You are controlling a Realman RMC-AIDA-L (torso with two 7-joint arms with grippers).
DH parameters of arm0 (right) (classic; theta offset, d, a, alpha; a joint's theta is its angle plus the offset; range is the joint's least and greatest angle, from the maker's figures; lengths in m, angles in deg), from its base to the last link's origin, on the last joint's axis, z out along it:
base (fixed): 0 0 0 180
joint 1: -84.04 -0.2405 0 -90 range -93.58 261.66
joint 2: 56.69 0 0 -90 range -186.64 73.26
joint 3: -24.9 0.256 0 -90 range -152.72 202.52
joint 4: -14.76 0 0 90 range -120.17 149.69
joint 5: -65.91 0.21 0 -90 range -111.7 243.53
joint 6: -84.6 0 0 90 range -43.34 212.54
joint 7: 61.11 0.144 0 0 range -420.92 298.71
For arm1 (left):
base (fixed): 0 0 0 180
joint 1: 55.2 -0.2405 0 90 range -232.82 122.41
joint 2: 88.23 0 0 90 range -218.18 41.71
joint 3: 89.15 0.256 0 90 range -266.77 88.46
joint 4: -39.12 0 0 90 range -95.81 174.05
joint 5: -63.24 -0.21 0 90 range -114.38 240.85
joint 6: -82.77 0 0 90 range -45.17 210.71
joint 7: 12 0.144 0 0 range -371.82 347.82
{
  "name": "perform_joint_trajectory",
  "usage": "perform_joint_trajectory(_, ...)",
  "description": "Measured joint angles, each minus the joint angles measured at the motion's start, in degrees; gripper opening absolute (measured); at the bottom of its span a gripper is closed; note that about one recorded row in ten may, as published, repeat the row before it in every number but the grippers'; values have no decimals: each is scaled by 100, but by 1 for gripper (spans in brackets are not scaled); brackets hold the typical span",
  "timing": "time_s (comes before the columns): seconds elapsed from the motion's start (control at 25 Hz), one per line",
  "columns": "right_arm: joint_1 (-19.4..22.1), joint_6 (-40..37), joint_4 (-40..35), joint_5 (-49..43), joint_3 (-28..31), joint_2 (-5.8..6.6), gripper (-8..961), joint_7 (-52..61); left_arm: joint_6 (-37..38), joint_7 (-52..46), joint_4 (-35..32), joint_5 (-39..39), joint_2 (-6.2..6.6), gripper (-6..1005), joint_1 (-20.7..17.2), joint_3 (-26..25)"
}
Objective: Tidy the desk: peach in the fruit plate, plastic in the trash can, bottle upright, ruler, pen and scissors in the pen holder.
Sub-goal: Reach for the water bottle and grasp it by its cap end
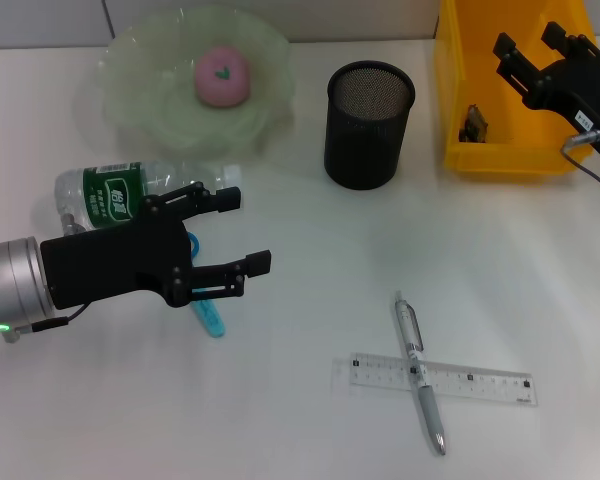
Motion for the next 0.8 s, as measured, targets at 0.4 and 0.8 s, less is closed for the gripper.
perform_joint_trajectory(0.4, 2, -88, 10, 0, -10, 1, 677, 61, 0, 14, 0, 0, 0, 860, 0, 0)
perform_joint_trajectory(0.8, 445, -1399, -562, -367, -714, 46, 676, 1453, -18, 23, 0, 0, 0, 860, 1, 0)
